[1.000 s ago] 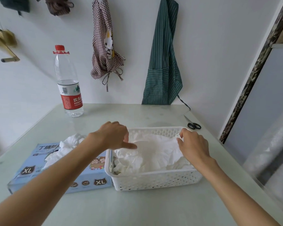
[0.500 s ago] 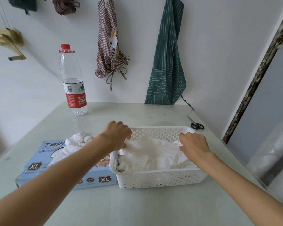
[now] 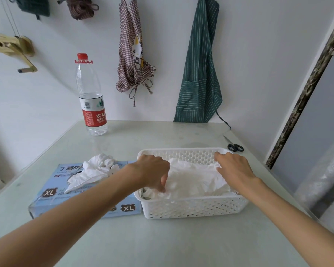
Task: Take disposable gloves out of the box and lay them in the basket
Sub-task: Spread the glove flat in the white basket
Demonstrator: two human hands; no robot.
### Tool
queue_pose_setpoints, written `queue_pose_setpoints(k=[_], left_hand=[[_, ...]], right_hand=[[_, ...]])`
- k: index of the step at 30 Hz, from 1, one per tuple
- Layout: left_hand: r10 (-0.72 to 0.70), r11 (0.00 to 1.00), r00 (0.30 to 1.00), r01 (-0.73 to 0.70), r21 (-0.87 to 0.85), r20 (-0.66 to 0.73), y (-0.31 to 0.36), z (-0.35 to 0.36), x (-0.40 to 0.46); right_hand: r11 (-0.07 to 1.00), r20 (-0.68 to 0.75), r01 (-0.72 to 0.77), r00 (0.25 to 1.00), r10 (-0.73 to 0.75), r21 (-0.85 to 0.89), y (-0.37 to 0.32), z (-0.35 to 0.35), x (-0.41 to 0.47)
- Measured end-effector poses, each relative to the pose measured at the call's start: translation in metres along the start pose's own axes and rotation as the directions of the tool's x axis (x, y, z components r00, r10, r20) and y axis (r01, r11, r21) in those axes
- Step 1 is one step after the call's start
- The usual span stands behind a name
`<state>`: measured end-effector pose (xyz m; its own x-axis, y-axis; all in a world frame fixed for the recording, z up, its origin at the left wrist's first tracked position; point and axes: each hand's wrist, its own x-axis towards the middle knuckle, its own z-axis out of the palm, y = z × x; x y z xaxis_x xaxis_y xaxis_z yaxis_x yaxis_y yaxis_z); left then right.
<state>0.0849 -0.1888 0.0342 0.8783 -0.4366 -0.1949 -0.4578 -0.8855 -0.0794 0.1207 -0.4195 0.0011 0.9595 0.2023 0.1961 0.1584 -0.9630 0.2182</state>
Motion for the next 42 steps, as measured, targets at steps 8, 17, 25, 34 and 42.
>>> queue_pose_setpoints(k=[8, 17, 25, 34, 42], left_hand=[[-0.048, 0.999, 0.988, 0.045, 0.027, 0.148, -0.018, -0.007, -0.004], [-0.076, 0.972, 0.982, 0.034, -0.231, -0.174, -0.030, -0.034, -0.009], [-0.035, 0.999, 0.941, 0.029, 0.023, 0.335, -0.011, 0.025, 0.027], [-0.097, 0.982, 0.927, 0.030, 0.187, 0.361, -0.001, 0.037, 0.030], [0.054, 0.990, 0.948, -0.009, -0.143, 0.315, -0.023, -0.024, 0.000]], right_hand=[[0.995, 0.045, 0.086, 0.996, -0.083, -0.060, -0.001, -0.002, -0.004], [0.922, -0.050, -0.003, 0.998, 0.024, 0.388, 0.023, -0.038, -0.007], [0.902, 0.629, 0.009, 0.713, -0.309, 0.432, -0.006, -0.017, 0.008], [0.910, 0.628, -0.007, 0.726, -0.281, 0.415, -0.003, 0.001, 0.011], [0.785, 0.303, 0.078, 0.895, -0.326, 0.614, -0.002, -0.025, 0.020]])
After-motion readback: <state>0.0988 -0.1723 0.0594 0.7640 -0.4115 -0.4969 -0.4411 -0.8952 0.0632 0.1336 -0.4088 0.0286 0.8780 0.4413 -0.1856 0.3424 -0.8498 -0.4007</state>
